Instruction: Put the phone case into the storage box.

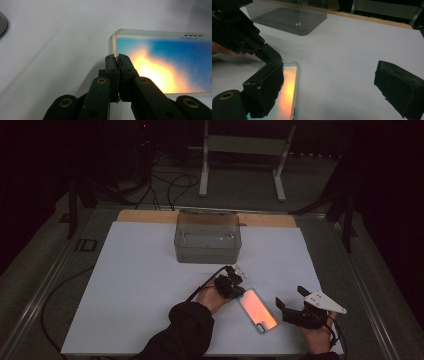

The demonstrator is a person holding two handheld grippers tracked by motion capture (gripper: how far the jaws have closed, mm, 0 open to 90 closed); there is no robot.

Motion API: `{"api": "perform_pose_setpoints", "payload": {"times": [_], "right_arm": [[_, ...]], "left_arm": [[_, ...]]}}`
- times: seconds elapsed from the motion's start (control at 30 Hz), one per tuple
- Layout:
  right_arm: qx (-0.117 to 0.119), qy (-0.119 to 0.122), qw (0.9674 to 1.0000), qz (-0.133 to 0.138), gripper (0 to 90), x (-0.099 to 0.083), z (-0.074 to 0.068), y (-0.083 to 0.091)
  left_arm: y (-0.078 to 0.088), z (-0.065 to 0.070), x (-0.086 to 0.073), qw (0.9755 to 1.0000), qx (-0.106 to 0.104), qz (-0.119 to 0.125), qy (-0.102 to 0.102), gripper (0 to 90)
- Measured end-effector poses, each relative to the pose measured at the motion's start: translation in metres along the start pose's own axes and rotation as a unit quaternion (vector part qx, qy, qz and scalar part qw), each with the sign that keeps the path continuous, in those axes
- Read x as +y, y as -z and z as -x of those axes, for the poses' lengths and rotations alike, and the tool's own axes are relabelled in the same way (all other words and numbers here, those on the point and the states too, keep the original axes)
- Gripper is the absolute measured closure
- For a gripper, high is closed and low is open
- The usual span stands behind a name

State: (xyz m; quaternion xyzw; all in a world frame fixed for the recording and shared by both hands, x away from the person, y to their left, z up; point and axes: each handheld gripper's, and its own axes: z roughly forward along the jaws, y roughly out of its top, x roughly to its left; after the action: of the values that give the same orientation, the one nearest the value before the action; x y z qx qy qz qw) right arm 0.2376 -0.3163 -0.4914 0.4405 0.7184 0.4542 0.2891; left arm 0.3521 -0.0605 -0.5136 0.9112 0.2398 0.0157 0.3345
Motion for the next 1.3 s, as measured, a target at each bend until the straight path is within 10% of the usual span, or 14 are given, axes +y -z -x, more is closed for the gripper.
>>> {"api": "perform_pose_setpoints", "payload": {"times": [0.6,1.3], "right_arm": [[0.005,0.0,1.0,-0.003,9.2,0.0,0.001,-0.001],[0.048,-0.008,0.9987,-0.015,8.7,0.004,-0.014,-0.012]], "left_arm": [[0.044,-0.023,-0.011,0.9968,0.04,0.065,0.024,88.9],[0.111,-0.051,-0.043,0.984,0.1,0.137,0.053,89.0]]}}
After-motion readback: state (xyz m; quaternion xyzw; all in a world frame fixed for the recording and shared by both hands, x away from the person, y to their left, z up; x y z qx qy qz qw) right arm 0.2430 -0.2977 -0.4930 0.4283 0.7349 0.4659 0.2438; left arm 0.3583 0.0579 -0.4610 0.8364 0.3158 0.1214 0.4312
